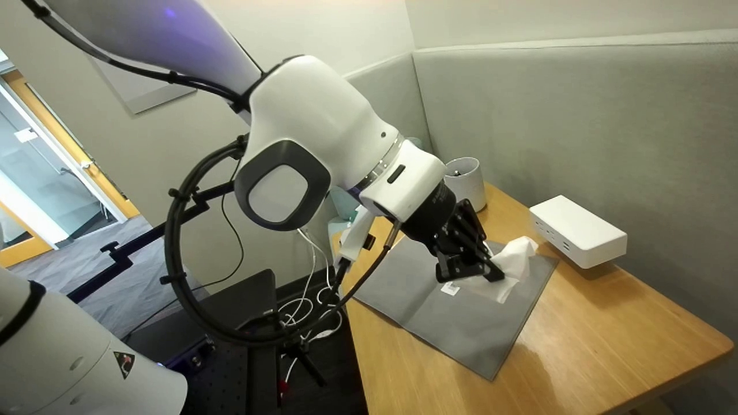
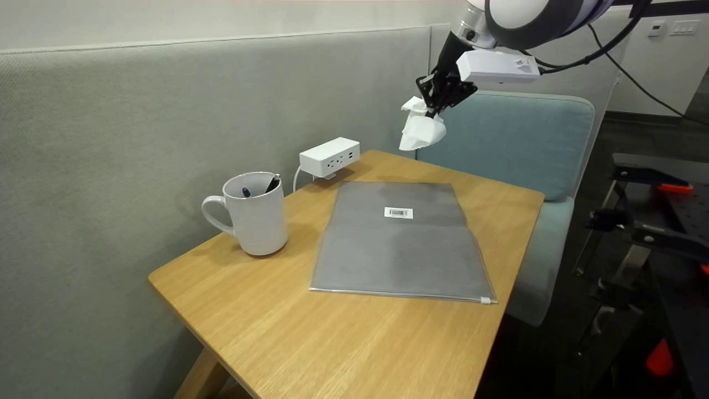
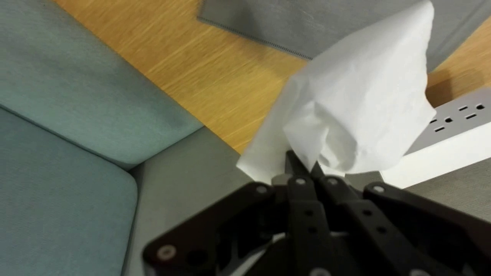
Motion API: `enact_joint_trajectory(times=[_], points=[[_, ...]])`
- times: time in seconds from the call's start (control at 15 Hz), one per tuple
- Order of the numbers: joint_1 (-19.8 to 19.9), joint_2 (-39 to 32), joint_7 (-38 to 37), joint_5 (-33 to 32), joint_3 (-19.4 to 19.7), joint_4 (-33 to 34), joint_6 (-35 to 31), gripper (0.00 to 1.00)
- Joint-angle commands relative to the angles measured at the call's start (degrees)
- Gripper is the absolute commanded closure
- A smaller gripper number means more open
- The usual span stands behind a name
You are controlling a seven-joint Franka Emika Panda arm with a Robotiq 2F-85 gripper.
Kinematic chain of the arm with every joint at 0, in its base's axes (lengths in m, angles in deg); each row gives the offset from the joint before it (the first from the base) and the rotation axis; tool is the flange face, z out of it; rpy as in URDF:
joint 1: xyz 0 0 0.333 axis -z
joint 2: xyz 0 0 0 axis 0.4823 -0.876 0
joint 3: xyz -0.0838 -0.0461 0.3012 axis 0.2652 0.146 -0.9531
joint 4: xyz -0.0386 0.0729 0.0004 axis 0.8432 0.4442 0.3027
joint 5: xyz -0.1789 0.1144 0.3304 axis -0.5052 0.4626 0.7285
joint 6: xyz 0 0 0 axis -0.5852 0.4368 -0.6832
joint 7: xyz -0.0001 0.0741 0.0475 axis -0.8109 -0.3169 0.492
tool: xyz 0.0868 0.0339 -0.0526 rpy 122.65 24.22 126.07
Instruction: Move the white napkin to the right
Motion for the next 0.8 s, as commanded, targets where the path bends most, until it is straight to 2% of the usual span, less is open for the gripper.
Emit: enact_joint_trajectory(times=[0.0,0.07,0.2,0.27,0.53,0.73], points=[[1.44,-5.54,-2.07,1.89,1.31,5.66,1.72,1.00],[2.28,-7.01,-2.69,2.12,1.53,7.30,2.45,1.00],[6.65,-9.75,-3.14,0.99,-0.48,11.29,4.29,1.00],[11.34,-10.07,-0.33,2.39,-4.56,13.42,5.59,1.00],[25.94,-13.60,0.47,-0.07,-17.61,21.07,9.64,1.00],[31.94,-16.78,1.71,0.24,-22.75,24.75,10.70,1.00]])
